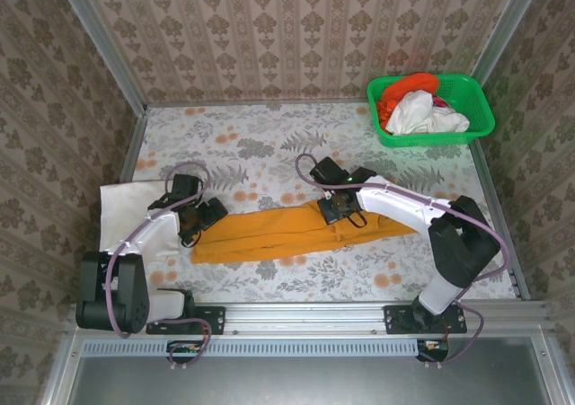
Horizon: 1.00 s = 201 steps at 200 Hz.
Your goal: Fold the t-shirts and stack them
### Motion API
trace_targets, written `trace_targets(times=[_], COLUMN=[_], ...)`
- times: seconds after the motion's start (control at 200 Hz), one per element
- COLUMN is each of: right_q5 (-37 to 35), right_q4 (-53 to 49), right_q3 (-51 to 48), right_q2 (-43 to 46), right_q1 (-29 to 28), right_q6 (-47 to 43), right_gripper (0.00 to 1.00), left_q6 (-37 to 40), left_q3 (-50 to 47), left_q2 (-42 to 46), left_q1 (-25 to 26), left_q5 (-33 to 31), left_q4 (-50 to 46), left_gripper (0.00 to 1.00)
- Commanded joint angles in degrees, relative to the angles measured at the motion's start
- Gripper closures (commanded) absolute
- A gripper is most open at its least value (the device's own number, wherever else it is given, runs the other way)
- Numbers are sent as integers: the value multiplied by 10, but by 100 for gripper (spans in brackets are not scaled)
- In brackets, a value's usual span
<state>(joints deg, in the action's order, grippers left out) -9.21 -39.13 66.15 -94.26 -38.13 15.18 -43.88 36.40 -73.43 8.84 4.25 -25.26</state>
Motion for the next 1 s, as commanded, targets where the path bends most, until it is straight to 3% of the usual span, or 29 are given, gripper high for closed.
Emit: trace_targets(times=[0.0,0.225,0.595,0.665,0.74,0.81,0.89,1.0], right_q5=[-8,10,81,70,45,23,-4,7], right_q4=[14,74,82,82,112,128,145,96], right_q3=[16,30,16,10,-5,-16,-33,-28], right_q2=[25,24,-33,-20,14,40,53,28], right_q1=[2,-3,-7,-7,-5,4,25,66], right_q6=[-1,-18,-7,-1,8,22,53,115], right_gripper=[100,100,100,84,59,44,36,40], left_q6=[8,9,11,11,11,13,17,33], left_q3=[0,0,1,2,4,7,12,22], left_q2=[-3,-4,-5,-6,-5,-5,-4,4], left_q1=[-4,-5,-7,-8,-8,-7,-6,1], left_q5=[1,1,1,2,3,5,4,8], left_q4=[6,8,6,6,6,6,7,12], left_gripper=[7,7,7,7,7,7,7,7])
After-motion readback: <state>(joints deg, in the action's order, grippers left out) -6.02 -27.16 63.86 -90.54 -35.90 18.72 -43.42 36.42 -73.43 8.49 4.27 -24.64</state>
